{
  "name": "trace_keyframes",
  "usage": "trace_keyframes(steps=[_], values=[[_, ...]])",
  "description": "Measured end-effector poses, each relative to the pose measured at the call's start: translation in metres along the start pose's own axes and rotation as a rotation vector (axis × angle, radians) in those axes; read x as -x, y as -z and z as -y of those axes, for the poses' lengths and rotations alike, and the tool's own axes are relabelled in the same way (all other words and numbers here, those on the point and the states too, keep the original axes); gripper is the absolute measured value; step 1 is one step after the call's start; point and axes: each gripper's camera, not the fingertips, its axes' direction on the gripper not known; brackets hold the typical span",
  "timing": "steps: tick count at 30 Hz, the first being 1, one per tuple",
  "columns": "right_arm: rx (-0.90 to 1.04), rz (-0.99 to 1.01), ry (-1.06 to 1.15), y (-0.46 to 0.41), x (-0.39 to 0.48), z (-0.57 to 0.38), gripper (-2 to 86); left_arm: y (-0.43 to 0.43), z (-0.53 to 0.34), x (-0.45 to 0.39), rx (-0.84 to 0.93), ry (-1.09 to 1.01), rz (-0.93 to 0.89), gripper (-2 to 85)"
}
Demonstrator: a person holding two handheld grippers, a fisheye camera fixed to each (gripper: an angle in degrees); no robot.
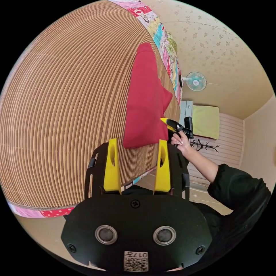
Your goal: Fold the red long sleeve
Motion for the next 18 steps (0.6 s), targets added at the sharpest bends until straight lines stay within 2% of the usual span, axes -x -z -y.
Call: trace_keyframes(steps=[3,5,8,12,18], values=[[-0.075,0.091,-0.043,0.031,-0.011,-0.038,11.1,-0.032,0.034,0.004,0.094,-0.019,0.039,17.5],[-0.110,0.151,-0.083,0.053,-0.023,-0.083,12.9,-0.055,0.046,0.006,0.173,-0.023,0.001,14.7],[-0.058,0.239,-0.127,0.060,-0.038,-0.145,16.1,-0.071,0.050,0.012,0.203,0.042,-0.004,11.0],[-0.018,0.460,-0.197,0.050,-0.055,-0.213,20.9,-0.095,0.031,0.004,0.215,0.083,-0.198,7.4],[-0.148,0.742,-0.294,0.051,-0.070,-0.253,25.8,-0.134,-0.027,-0.046,0.293,0.079,-0.211,6.7]])
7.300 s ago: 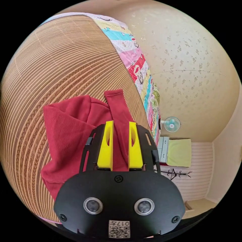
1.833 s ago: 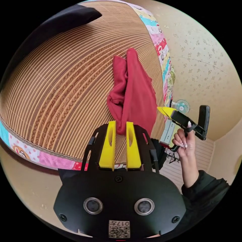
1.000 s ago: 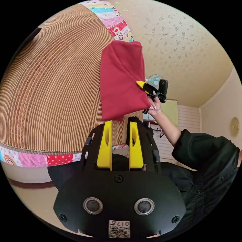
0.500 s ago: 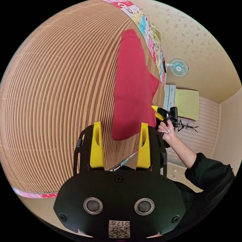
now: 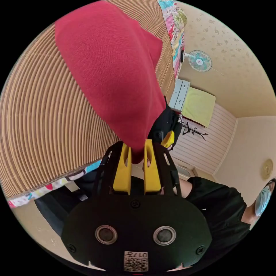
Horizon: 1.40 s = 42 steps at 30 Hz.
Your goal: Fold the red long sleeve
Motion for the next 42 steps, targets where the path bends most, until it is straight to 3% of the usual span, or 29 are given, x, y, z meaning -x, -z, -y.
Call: trace_keyframes(steps=[2,4,10,17,21,25,27,28,29,31,35,38,42], values=[[0.066,0.066,-0.019,-0.008,0.004,0.003,24.6,-0.012,-0.020,-0.017,-0.006,-0.039,-0.011,6.6],[0.172,0.003,-0.002,-0.017,0.014,0.000,23.3,-0.011,-0.045,-0.037,-0.090,-0.097,0.016,6.9],[0.259,-0.027,0.390,-0.011,0.113,-0.016,20.2,0.018,-0.052,-0.046,-0.121,-0.309,-0.147,8.3],[0.124,-0.113,0.807,0.080,0.246,-0.079,17.4,0.032,-0.041,-0.009,-0.138,-0.209,-0.122,9.2],[-0.042,-0.206,0.886,0.154,0.243,-0.133,16.0,0.036,-0.033,0.016,-0.189,-0.101,-0.223,9.5],[-0.266,-0.307,0.646,0.231,0.152,-0.172,14.3,0.047,-0.019,0.032,-0.319,-0.066,-0.466,9.1],[-0.362,-0.383,0.342,0.257,0.089,-0.174,13.5,0.052,-0.010,0.038,-0.339,-0.042,-0.485,8.8],[-0.438,-0.400,0.076,0.273,0.042,-0.181,12.9,0.055,-0.004,0.043,-0.345,-0.026,-0.486,8.8],[-0.522,-0.309,-0.019,0.282,0.011,-0.198,12.3,0.057,-0.002,0.045,-0.347,-0.018,-0.484,8.8],[-0.629,-0.193,0.022,0.281,-0.009,-0.228,11.4,0.068,0.004,0.055,-0.350,0.011,-0.459,8.8],[-0.951,-0.204,0.020,0.261,-0.026,-0.310,8.7,0.099,0.001,0.074,-0.398,0.037,-0.417,8.8],[-1.149,-0.140,-0.123,0.228,-0.068,-0.373,5.1,0.134,-0.009,0.106,-0.487,0.078,-0.388,8.8],[-1.248,-0.044,-0.340,0.155,-0.131,-0.436,1.5,0.180,-0.046,0.181,-0.795,0.166,-0.678,9.7]])
